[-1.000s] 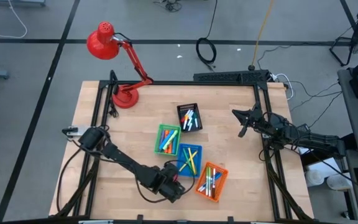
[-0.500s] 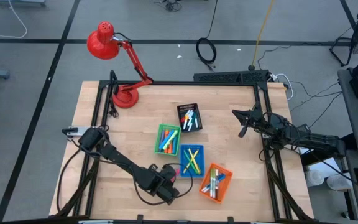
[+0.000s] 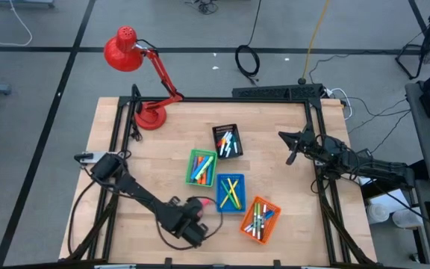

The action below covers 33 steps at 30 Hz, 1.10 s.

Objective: Pick & Place Markers
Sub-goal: Put the pink highlighter into the green basket

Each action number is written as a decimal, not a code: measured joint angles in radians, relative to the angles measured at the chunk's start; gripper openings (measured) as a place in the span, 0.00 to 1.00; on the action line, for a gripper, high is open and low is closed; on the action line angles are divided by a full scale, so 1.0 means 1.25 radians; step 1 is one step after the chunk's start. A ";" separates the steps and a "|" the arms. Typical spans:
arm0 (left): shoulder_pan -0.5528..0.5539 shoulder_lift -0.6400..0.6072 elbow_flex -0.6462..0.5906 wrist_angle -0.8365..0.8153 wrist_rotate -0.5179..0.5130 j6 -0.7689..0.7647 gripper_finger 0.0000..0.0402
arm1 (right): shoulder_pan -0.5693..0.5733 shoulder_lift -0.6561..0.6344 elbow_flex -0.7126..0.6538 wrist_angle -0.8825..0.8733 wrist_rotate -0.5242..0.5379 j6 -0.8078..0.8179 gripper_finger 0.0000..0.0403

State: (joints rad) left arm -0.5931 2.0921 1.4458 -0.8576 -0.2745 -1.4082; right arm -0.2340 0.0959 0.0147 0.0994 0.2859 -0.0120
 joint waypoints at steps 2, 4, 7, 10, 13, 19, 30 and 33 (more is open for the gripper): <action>-0.012 -0.027 -0.006 -0.040 -0.028 -0.011 0.18 | 0.000 0.000 0.000 0.001 0.000 0.000 0.00; -0.026 -0.065 -0.002 -0.043 -0.077 -0.020 0.18 | 0.000 0.000 0.000 0.000 0.001 0.000 0.00; -0.038 -0.120 0.001 -0.043 -0.162 -0.020 0.18 | 0.000 0.001 0.000 0.000 0.000 0.000 0.00; -0.038 -0.158 -0.002 -0.050 -0.234 0.008 0.18 | 0.000 0.001 0.000 0.000 0.000 0.000 0.00; -0.014 -0.205 0.003 -0.085 -0.249 0.014 0.18 | 0.000 0.001 0.000 0.000 0.000 0.000 0.00; 0.094 -0.228 0.000 -0.173 -0.207 0.115 0.17 | 0.000 0.001 0.000 0.000 0.000 0.000 0.00; 0.288 -0.228 0.001 -0.156 -0.099 0.282 0.17 | 0.000 0.001 0.000 0.000 0.000 0.000 0.00; 0.319 -0.228 -0.025 -0.139 -0.070 0.294 0.17 | 0.000 0.001 0.000 0.000 0.000 0.000 0.00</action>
State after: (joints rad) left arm -0.1946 1.8069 1.4142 -1.0310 -0.3614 -1.0404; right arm -0.2337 0.0967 0.0147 0.0998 0.2860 -0.0120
